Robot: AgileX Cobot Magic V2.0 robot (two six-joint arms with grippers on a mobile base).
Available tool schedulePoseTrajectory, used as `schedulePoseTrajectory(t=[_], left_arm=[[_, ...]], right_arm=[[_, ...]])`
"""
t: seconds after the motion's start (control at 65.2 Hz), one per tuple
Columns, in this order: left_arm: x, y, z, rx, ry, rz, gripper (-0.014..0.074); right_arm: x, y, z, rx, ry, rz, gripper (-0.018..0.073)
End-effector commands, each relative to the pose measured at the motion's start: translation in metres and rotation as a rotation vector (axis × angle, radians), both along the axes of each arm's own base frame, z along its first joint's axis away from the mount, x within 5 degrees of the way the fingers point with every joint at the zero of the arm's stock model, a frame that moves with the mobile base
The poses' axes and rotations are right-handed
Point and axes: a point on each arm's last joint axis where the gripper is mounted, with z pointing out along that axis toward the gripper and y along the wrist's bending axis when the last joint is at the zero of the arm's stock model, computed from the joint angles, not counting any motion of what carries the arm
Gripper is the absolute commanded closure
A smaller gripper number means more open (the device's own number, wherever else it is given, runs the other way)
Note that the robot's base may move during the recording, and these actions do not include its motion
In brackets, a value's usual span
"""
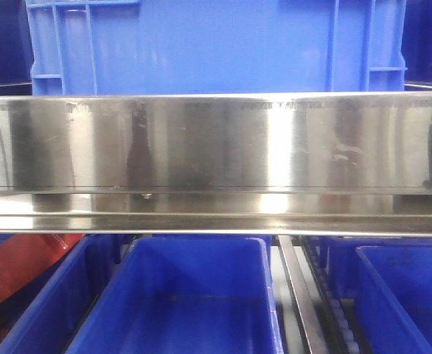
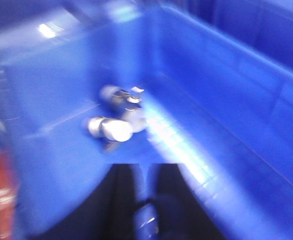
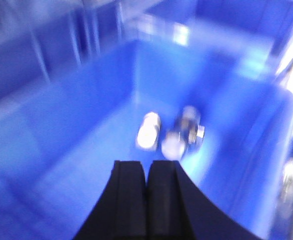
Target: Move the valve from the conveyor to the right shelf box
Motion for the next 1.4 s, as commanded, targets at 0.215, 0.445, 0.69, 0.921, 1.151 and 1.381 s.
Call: schedulePoseTrajectory(t=[0.215, 0.445, 0.69, 0.921, 1.151, 1.381], left_arm=[[-0.067, 0.040, 0.004, -0.031, -0.055, 0.138, 0.0707], [-0.132, 0.059, -0.029, -0.135, -0.223, 0.166, 0.0707], [-0.185, 0.075, -0.092, -0.189, -0.364, 0.176, 0.0707], [-0.208, 0.083, -0.166, -0.226, -0.459, 0.187, 0.0707], [-0.212, 0.084, -0.201, -0.237, -0.484, 0.193, 0.0707], [-0.212, 0.084, -0.202, -0.233, -0.473, 0.193, 0.0707]], right_arm=[[-0.064, -0.037, -0.009, 0.040, -0.148, -0.059, 0.0718], [-0.116, -0.064, -0.056, 0.094, -0.230, -0.090, 0.0721], [-0.159, -0.086, -0.120, 0.133, -0.294, -0.116, 0.0721], [-0.177, -0.096, -0.185, 0.121, -0.270, -0.128, 0.0721], [-0.179, -0.098, -0.217, 0.118, -0.264, -0.138, 0.0721], [-0.179, -0.098, -0.218, 0.115, -0.259, -0.137, 0.0721]])
